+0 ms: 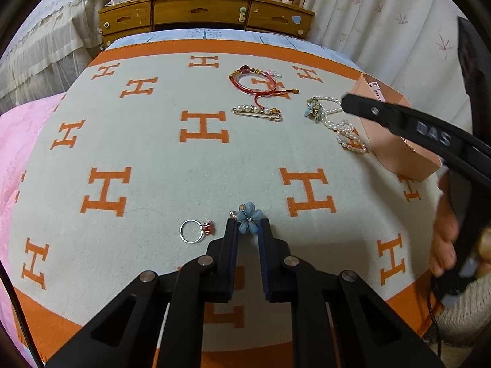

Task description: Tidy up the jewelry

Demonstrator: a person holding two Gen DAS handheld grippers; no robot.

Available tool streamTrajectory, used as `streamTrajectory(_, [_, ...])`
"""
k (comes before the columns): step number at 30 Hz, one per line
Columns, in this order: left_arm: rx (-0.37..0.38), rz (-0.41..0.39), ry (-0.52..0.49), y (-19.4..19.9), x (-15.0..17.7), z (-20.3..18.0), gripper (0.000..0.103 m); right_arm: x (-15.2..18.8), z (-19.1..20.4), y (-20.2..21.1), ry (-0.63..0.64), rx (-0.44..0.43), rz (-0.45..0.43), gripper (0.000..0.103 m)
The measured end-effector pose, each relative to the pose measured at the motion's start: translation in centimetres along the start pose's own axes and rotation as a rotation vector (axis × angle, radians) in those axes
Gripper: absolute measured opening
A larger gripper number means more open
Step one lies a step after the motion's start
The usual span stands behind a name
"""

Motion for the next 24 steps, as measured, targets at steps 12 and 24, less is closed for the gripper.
streamTrajectory(12, [0.059,-0.005,0.036,-0.2,-0.2,0.7,0.011,-0.3,1.3,-4.4,0.203,0.134,0.036,0.026])
streamTrajectory(24, [0.061,-0.002,0.05,-0.1,-0.2,0.9,0.013,0.3,1.7,-3.9,0.227,0.078,0.053,0.006])
Point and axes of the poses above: each gripper's, at about its wrist camera, not at the fingertips, and y roughly against the way its jaws point, z to its left, x to its underside, the point moved 7 cm from there along -y, roughly the way its jaws point, and after that the axes turned 3 degrees about z, right-handed, at the moved point
